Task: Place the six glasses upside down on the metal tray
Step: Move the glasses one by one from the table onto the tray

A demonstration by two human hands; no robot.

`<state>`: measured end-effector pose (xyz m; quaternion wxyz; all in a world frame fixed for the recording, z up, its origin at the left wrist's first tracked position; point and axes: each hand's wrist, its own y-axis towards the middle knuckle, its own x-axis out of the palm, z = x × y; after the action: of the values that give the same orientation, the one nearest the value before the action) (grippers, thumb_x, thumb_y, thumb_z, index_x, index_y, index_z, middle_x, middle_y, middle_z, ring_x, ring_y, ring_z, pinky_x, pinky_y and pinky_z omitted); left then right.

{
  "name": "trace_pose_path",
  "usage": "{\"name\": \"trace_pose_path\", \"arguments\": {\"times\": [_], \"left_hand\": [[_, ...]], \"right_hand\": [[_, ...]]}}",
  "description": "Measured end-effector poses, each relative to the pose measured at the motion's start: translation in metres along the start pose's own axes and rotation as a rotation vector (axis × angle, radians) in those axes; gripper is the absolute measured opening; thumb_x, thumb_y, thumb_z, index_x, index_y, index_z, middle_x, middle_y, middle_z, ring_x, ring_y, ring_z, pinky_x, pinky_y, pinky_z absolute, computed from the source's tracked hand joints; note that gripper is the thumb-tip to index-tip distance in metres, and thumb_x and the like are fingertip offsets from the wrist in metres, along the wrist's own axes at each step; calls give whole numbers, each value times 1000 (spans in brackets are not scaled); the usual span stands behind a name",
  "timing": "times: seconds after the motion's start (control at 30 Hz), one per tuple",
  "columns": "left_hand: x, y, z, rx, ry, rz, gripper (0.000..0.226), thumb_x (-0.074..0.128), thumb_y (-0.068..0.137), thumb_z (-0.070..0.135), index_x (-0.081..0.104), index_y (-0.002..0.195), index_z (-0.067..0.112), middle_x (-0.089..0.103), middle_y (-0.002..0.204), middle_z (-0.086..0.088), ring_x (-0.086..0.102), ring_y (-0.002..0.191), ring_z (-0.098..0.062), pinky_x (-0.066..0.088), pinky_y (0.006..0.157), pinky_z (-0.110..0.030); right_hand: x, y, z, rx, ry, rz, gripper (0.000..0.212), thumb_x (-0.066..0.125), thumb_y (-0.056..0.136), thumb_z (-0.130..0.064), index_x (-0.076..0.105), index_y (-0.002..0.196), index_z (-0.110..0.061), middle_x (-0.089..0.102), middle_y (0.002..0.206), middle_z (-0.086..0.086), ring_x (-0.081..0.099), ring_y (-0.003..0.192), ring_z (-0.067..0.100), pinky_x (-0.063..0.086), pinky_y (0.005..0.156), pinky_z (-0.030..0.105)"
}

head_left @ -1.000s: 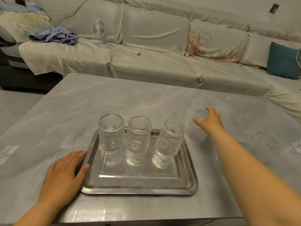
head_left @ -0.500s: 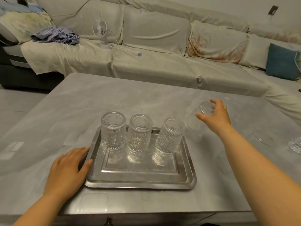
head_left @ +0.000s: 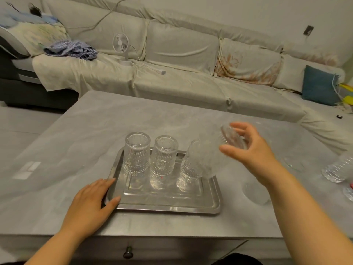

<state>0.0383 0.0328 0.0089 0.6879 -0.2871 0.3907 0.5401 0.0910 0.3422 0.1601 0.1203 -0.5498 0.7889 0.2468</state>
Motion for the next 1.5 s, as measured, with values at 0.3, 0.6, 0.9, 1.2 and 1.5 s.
{"name": "trace_pose_path", "arguments": {"times": [0.3, 0.6, 0.9, 1.2, 1.5], "left_hand": [[-3, -2, 4, 2, 0, 19, 54, 59, 80, 36, 43, 129, 18, 50, 136, -7, 42, 127, -26, 29, 108, -42], [-3, 0, 4, 1, -2, 39, 54, 63, 77, 36, 47, 126, 18, 55, 131, -7, 48, 121, -28, 35, 104, -44], [-4, -1, 4, -6, 18, 28, 54, 64, 76, 37, 48, 124, 18, 55, 131, -8, 48, 121, -29, 36, 103, -47], [-6, -2, 7, 2, 11, 55, 61, 59, 75, 43, 47, 125, 10, 59, 124, -16, 54, 113, -36, 40, 95, -49], [-8, -4, 10, 45, 35, 82, 68, 48, 69, 55, 52, 120, 11, 66, 112, -14, 60, 99, -36, 46, 83, -49]], "right_hand": [[41, -28, 33, 173, -208, -111, 69, 75, 66, -22, 35, 123, -26, 38, 119, -5, 39, 106, 8, 35, 86, 22], [63, -24, 56, 177, -326, -85, 70, 71, 70, -23, 31, 127, -22, 35, 135, 4, 35, 100, 7, 32, 83, 20], [72, -23, 66, 114, -382, -84, 68, 67, 74, -25, 31, 131, -20, 32, 137, 6, 38, 123, 20, 34, 94, 25], [59, -29, 59, 81, -421, -27, 68, 68, 73, -30, 34, 130, -18, 34, 139, 6, 29, 128, 21, 25, 101, 26], [-26, -38, 95, 211, -448, 602, 65, 73, 69, -16, 42, 125, -5, 34, 139, 22, 25, 130, 36, 22, 107, 44]]}}
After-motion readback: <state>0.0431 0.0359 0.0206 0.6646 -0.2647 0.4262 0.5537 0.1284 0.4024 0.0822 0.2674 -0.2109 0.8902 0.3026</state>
